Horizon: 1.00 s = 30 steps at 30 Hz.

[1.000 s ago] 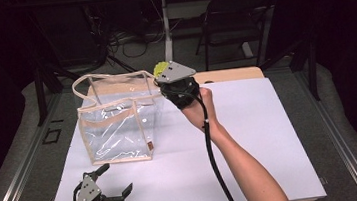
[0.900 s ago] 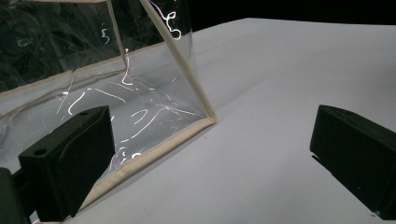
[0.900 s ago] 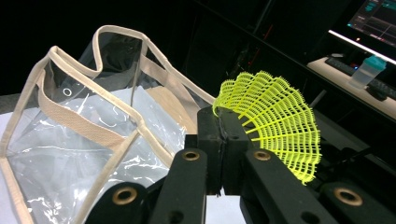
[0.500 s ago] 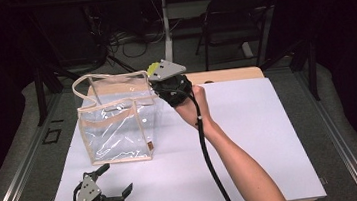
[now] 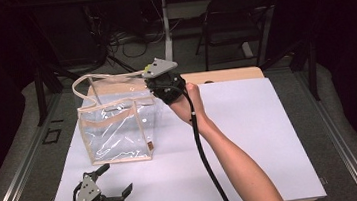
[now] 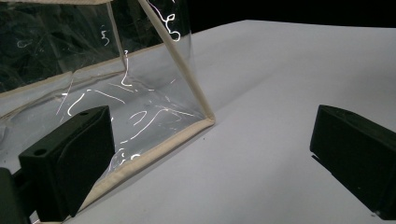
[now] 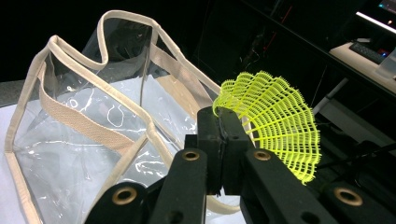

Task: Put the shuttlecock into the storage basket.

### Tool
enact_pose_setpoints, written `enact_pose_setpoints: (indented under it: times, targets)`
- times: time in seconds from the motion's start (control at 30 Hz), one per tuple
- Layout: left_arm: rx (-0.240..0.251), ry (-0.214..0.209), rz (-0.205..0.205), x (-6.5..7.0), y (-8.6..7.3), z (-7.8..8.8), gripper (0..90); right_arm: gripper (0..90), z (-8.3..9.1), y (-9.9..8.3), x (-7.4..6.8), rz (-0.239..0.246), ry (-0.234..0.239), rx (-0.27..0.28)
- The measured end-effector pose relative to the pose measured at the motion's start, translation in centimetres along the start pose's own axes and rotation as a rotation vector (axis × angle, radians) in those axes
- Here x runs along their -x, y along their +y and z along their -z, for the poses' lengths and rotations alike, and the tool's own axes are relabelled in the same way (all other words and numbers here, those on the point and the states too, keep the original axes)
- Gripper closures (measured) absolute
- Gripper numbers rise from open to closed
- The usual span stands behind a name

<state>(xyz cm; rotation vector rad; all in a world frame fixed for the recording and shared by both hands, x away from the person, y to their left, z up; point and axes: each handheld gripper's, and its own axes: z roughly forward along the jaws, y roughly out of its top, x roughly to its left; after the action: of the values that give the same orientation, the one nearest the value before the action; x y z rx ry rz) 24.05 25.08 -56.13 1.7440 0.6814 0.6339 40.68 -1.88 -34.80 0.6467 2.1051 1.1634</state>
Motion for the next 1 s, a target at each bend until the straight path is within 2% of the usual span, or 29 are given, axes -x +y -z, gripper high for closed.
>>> enact_pose_setpoints:
  times: [0.83,1.0]
  targets:
    - [-0.008,-0.002,0.001,0.0,0.0,-0.1,0.1,89.8,-2.6,0.7,-0.3,-0.01,0.048,-0.089]
    - [-0.007,-0.002,0.001,0.1,0.0,-0.1,0.1,89.8,-3.0,0.6,0.0,-0.031,0.056,-0.11]
